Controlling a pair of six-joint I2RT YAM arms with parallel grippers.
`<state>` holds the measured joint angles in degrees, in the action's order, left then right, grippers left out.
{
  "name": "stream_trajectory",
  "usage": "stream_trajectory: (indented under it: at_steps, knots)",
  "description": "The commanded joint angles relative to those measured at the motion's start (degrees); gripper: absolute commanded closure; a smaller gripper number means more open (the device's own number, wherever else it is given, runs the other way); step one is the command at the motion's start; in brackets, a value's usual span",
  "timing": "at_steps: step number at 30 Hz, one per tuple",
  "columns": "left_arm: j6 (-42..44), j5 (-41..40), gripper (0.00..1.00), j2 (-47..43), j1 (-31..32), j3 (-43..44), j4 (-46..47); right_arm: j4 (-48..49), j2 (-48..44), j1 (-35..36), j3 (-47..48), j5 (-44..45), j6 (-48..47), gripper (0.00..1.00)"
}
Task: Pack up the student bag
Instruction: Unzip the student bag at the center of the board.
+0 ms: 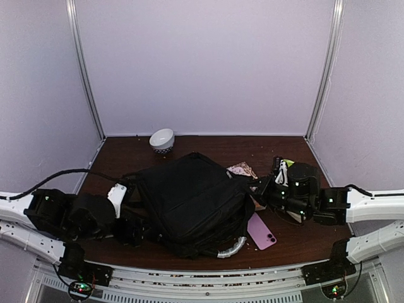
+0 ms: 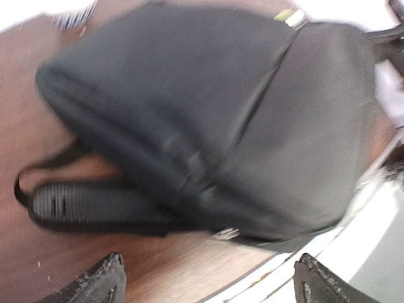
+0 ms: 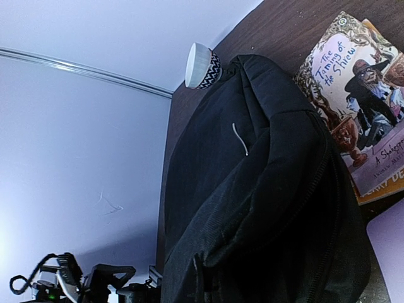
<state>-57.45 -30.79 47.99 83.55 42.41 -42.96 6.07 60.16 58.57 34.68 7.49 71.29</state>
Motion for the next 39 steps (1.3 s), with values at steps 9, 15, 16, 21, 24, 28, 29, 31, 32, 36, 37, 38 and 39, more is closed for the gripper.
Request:
stream_trajectory:
  at_steps: [9,15,16,21,24,28,29,31,32,36,37,38,39]
  knots:
    - [24.55,2.11,0.02,23.74,-0.51,24.37,2.72,5.76,6.92,-0.69,10.00,-6.26,1.15,1.00]
    - [27.62,6.63,0.02,29.92,-4.09,26.19,7.04,6.21,7.34,-1.26,11.04,-8.09,2.13,1.00]
    - [28.10,7.23,0.02,30.33,-4.55,26.19,7.47,6.28,7.27,-1.48,11.15,-8.37,2.23,1.00]
    - [30.29,8.47,0.02,33.65,-5.85,27.39,7.30,6.42,7.57,-1.99,11.84,-9.93,2.45,1.00]
    - [30.20,7.66,0.02,35.50,-7.32,27.62,6.67,6.59,7.95,-2.13,12.47,-11.40,2.60,1.00]
    - [29.18,6.35,0.10,36.73,-9.69,27.72,6.03,5.41,8.45,-2.15,13.64,-13.81,1.94,1.00]
    - [29.07,6.09,0.17,36.67,-10.06,27.68,6.12,4.63,8.50,-2.15,14.02,-14.22,1.54,1.00]
    - [28.73,5.45,0.40,36.34,-10.60,27.55,6.40,3.63,8.68,-2.34,14.25,-15.06,0.35,1.00]
    - [28.38,4.81,0.54,36.07,-10.72,27.47,6.34,3.20,8.69,-2.47,14.26,-15.53,-0.40,0.94]
    - [23.99,2.08,1.00,35.32,-11.85,26.72,3.64,1.65,7.95,-2.96,13.45,-16.38,-3.75,0.57]
    - [22.72,1.94,1.00,34.95,-12.32,26.09,2.91,1.03,7.65,-3.17,13.07,-16.29,-4.42,0.52]
    - [21.33,1.66,1.00,34.33,-12.69,25.20,2.47,0.61,7.30,-3.34,12.45,-16.28,-5.02,0.48]
    - [20.21,1.56,1.00,33.44,-13.09,24.16,2.25,0.31,6.81,-3.63,11.70,-16.15,-5.78,0.45]
